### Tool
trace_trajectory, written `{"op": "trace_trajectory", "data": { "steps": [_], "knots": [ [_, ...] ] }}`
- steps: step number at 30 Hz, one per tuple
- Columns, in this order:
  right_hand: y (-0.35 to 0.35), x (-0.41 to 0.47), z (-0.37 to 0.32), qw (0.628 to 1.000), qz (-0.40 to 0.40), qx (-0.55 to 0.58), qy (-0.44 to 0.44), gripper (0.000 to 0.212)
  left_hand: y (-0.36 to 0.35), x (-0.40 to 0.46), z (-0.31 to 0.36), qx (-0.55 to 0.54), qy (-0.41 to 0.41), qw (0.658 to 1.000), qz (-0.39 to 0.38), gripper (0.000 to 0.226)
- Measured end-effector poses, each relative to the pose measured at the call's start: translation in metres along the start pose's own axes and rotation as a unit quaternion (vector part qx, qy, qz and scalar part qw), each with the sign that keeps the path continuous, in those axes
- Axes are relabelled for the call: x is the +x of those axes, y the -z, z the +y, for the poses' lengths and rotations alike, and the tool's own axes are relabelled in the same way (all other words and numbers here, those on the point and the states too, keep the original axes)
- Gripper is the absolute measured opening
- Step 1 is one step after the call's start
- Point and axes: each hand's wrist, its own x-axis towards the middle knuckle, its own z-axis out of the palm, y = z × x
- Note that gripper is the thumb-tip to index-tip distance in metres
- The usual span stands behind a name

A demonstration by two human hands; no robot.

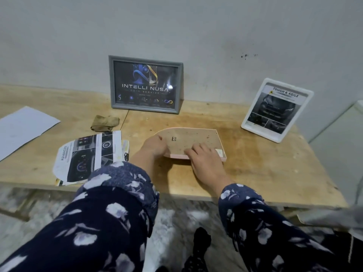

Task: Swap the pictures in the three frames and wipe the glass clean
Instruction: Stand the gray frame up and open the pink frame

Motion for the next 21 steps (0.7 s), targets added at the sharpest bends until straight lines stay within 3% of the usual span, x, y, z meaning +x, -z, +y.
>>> {"op": "trace_trajectory", "data": {
  "steps": [6,9,11,13,15,17,21],
  "knots": [
    [-0.029,-0.019,-0.005,0.995,-0.098,0.002,-0.019,0.056,-0.014,-0.004,-0.024,0.046,0.0,0.997,-0.064,0.049],
    [-0.029,-0.019,0.0,0.98,-0.155,0.111,-0.054,0.04,-0.016,-0.001,-0.03,0.067,-0.007,0.995,-0.071,0.05],
    [-0.024,-0.016,0.009,0.968,-0.135,0.176,-0.117,0.035,-0.017,0.003,-0.031,0.092,-0.015,0.994,-0.054,0.049],
    [-0.02,-0.013,0.026,0.952,-0.155,0.185,-0.19,0.049,-0.019,0.006,-0.03,0.124,-0.016,0.992,-0.036,0.05],
    [-0.019,-0.01,0.047,0.915,-0.25,0.168,-0.269,0.078,-0.023,0.007,-0.028,0.148,-0.002,0.989,-0.025,0.056],
    [-0.021,-0.007,0.062,0.889,-0.315,0.157,-0.294,0.096,-0.027,0.007,-0.026,0.158,0.013,0.987,-0.018,0.06],
    [-0.027,-0.007,0.07,0.897,-0.307,0.153,-0.279,0.085,-0.034,0.008,-0.027,0.137,0.018,0.99,0.0,0.058]
  ]
}}
